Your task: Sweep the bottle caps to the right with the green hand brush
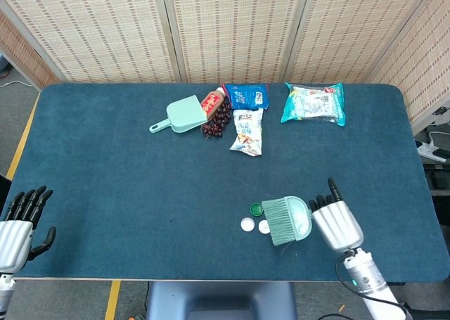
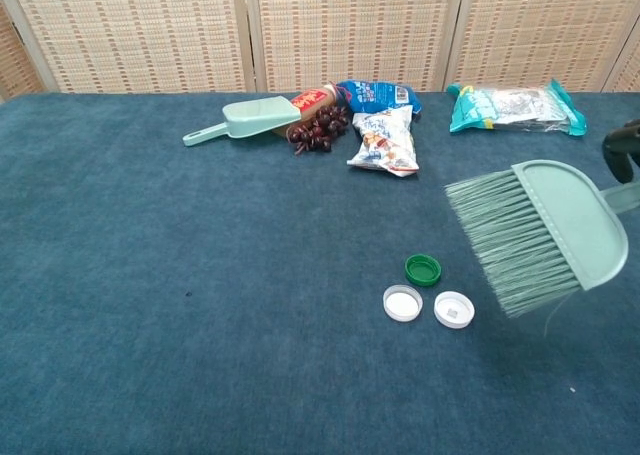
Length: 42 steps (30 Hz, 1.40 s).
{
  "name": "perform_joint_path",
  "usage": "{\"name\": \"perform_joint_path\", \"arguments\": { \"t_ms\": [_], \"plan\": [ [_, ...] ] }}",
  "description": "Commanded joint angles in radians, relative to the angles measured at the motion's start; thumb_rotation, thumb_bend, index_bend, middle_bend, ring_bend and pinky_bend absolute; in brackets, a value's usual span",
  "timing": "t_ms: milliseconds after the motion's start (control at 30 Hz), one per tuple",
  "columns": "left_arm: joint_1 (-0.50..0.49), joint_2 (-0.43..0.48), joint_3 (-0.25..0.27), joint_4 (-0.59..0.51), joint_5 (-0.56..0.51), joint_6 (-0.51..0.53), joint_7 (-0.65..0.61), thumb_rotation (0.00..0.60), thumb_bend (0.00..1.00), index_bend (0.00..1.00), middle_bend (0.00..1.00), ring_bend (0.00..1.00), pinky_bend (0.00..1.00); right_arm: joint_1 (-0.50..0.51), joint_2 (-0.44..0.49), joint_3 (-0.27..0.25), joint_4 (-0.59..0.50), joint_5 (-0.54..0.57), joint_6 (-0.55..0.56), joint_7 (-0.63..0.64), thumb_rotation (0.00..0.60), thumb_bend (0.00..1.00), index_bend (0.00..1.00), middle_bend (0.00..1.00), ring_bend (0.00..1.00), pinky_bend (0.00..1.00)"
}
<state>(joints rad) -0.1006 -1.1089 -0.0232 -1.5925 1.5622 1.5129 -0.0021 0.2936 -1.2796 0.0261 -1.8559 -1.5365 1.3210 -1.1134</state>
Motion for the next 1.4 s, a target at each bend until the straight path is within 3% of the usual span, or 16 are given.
{"name": "perform_joint_path", "arguments": {
  "t_ms": [33, 267, 367, 500, 767, 1400],
  "plan": [
    [0.001, 0.008, 0.0, 0.002, 0.002, 0.001, -0.022, 0.6, 0.46, 0.0, 0.0, 0.0, 0.01, 0.085, -0.112, 0.061, -0.19, 0.141, -0.083, -0.462, 0.6, 0.53, 0.94, 0.87, 0.58, 0.16],
    [-0.003, 0.02, -0.002, 0.01, -0.002, -0.005, -0.065, 0.6, 0.46, 0.0, 0.0, 0.0, 0.01, 0.18, -0.316, 0.109, -0.197, 0.336, -0.036, -0.841, 0.6, 0.53, 0.94, 0.87, 0.58, 0.16],
    [-0.005, 0.022, -0.002, 0.011, -0.002, -0.01, -0.075, 0.6, 0.46, 0.0, 0.0, 0.0, 0.01, 0.214, -0.379, 0.117, -0.187, 0.396, -0.002, -0.929, 0.6, 0.53, 0.94, 0.87, 0.58, 0.16],
    [-0.006, 0.023, -0.002, 0.013, -0.002, -0.011, -0.08, 0.6, 0.46, 0.0, 0.0, 0.0, 0.01, 0.229, -0.401, 0.119, -0.182, 0.416, 0.012, -0.95, 0.6, 0.53, 0.94, 0.87, 0.58, 0.16],
    [-0.005, 0.025, -0.003, 0.018, -0.007, -0.012, -0.089, 0.6, 0.46, 0.0, 0.0, 0.0, 0.01, 0.323, -0.503, 0.148, -0.09, 0.576, 0.067, -1.039, 0.6, 0.53, 0.94, 0.87, 0.58, 0.16],
    [-0.008, 0.023, -0.005, 0.018, -0.011, -0.017, -0.088, 0.6, 0.46, 0.0, 0.0, 0.0, 0.01, 0.422, -0.486, 0.077, 0.015, 0.69, 0.163, -0.997, 0.6, 0.52, 0.94, 0.87, 0.58, 0.16]
  ]
}}
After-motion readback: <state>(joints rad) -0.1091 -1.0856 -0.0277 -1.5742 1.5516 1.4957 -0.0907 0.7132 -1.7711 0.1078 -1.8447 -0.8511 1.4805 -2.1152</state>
